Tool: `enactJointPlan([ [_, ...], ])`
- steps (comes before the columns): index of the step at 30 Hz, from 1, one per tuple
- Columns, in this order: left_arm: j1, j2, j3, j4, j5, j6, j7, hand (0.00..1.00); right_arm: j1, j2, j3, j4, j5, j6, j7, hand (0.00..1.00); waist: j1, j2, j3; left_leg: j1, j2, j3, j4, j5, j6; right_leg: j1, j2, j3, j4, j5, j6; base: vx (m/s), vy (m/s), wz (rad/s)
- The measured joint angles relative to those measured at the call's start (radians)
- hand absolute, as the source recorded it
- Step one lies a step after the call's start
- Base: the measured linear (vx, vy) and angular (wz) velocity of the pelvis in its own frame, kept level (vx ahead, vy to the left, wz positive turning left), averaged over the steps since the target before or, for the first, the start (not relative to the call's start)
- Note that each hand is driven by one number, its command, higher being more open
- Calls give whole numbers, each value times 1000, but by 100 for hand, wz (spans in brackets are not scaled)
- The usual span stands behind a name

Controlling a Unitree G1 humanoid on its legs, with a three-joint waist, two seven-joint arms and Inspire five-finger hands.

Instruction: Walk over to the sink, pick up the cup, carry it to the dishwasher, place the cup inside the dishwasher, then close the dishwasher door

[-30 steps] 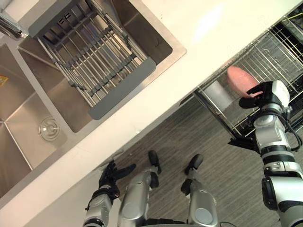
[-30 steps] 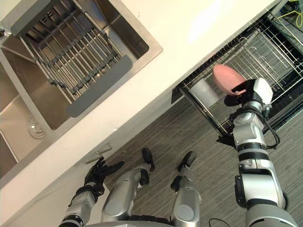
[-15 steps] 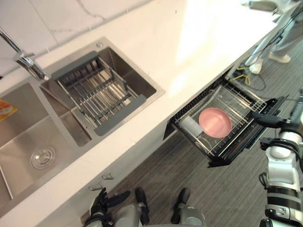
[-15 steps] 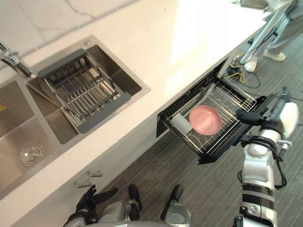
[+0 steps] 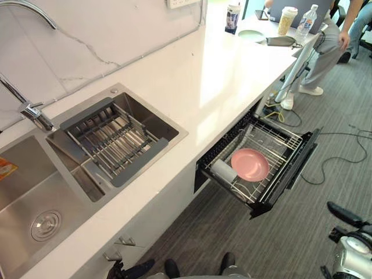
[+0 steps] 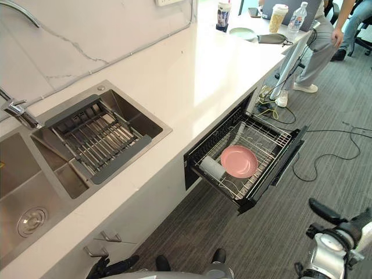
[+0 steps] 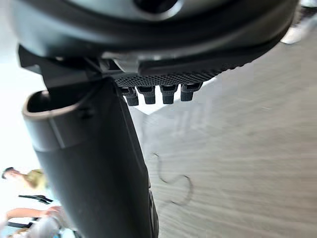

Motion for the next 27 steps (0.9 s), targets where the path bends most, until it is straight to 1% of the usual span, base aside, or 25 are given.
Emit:
enactJointPlan([
  [2, -63, 4, -16, -4, -21, 0, -1, 100, -85, -2, 32, 32, 37, -5, 5, 0, -1, 16, 74, -75, 4, -1, 38, 0, 2, -80, -14, 9, 43, -5, -12, -87, -8, 3],
  [3, -77, 4, -22, -4, -28, 0, -1, 100, -106, -2, 42, 36, 43, -8, 5, 0, 0, 21, 95, -89, 5, -1, 47, 3, 5, -93, -15, 9, 48, -2, -15, -78, -22, 4],
  [5, -111, 3, -51, -8, -66, 2, 0, 100, -186, -3, 87, 51, 52, -26, 6, 0, 3, 41, 173, -127, 11, -4, 71, 6, 9, -125, -18, 9, 61, 4, -20, -43, -23, 6],
  [6, -118, 4, -58, -8, -80, 4, 2, 100, -204, -5, 98, 56, 52, -30, 6, 0, 5, 46, 186, -140, 12, -6, 77, 7, 10, -134, -19, 8, 61, 6, -22, -17, -27, 9],
  [7, -130, 5, -67, -9, -103, 8, 8, 100, -239, -16, 120, 64, 52, -32, 7, 0, 8, 55, 215, -159, 15, -13, 87, 8, 11, -147, -18, 2, 63, 7, -24, 5, -31, 14],
  [8, -142, 5, -73, -12, -124, 12, 14, 100, -278, -40, 140, 81, 51, -40, 6, 0, 16, 64, 240, -178, 16, -19, 94, 10, 15, -158, -19, -3, 65, 8, -25, 17, -31, 15],
  [9, -148, 5, -80, -14, -135, 13, 19, 100, -299, -60, 153, 95, 50, -45, 6, 0, 21, 68, 252, -184, 15, -22, 96, 12, 19, -163, -19, -6, 68, 9, -26, 25, -26, 16],
  [10, -155, 5, -87, -23, -138, 17, 22, 100, -342, -108, 174, 134, 42, -48, 5, 0, 30, 76, 268, -201, 14, -29, 99, 17, 25, -176, -19, -11, 75, 9, -26, 26, -14, 15],
  [12, -156, 6, -87, -42, -138, 21, 23, 100, -380, -164, 197, 184, 19, -48, 8, 0, 33, 80, 287, -211, 11, -38, 102, 20, 29, -182, -22, -19, 77, 9, -26, 45, 4, 20],
  [13, -159, 9, -88, -53, -138, 26, 23, 100, -401, -213, 243, 216, 8, -48, 18, 0, 34, 83, 296, -228, 7, -55, 111, 20, 30, -186, -26, -31, 78, 9, -26, 45, 14, 23],
  [16, -165, 11, -102, -78, -138, 35, 23, 100, -436, -266, 311, 262, -28, -48, 26, 0, 38, 93, 303, -242, 0, -92, 126, 21, 30, -186, -37, -51, 92, 7, -24, 18, 30, 26],
  [17, -166, 12, -109, -89, -138, 37, 22, 100, -445, -276, 335, 271, -39, -48, 28, 0, 45, 98, 305, -245, -2, -98, 129, 21, 32, -185, -40, -56, 96, 4, -22, -35, 40, 23],
  [18, -170, 11, -121, -103, -138, 37, 22, 100, -486, -290, 368, 306, -58, -48, 26, 0, 54, 108, 310, -245, -6, -114, 129, 26, 38, -179, -46, -70, 104, -1, -19, -63, 45, 26],
  [19, -172, 10, -127, -110, -138, 39, 22, 100, -506, -299, 381, 325, -66, -48, 22, 0, 55, 115, 314, -245, -9, -127, 128, 27, 38, -176, -50, -79, 112, -5, -18, -71, 36, 38],
  [21, -181, -2, -129, -123, -138, 40, 21, 100, -568, -341, 425, 376, -76, -47, 13, 0, 63, 140, 325, -244, -21, -176, 120, 33, 31, -168, -65, -108, 146, -25, -21, -81, 34, 43],
  [22, -182, -4, -130, -125, -138, 42, 20, 100, -615, -362, 458, 410, -86, -47, 13, 0, 77, 150, 329, -242, -29, -208, 110, 43, 24, -168, -72, -121, 164, -34, -22, -88, 30, 47],
  [23, -184, -5, -131, -129, -139, 48, 20, 100, -663, -378, 490, 439, -91, -47, 13, 0, 88, 165, 329, -241, -34, -239, 94, 60, 19, -166, -76, -143, 178, -43, -23, -82, 8, 46],
  [24, -184, -5, -132, -129, -138, 51, 20, 100, -689, -384, 504, 456, -95, -47, 13, 0, 90, 173, 329, -241, -37, -256, 83, 69, 13, -164, -80, -158, 185, -48, -26, -40, -37, 60],
  [26, -185, -5, -135, -134, -138, 54, 18, 100, -798, -415, 535, 528, -106, -46, 11, 0, 116, 204, 330, -239, -36, -310, 38, 119, 2, -161, -86, -216, 216, -72, -32, -16, -80, 68],
  [27, -185, -5, -135, -135, -138, 56, 17, 100, -820, -426, 546, 541, -106, -46, 11, 0, 124, 211, 329, -237, -34, -324, 26, 132, 3, -159, -88, -232, 229, -81, -34, 4, -110, 69],
])
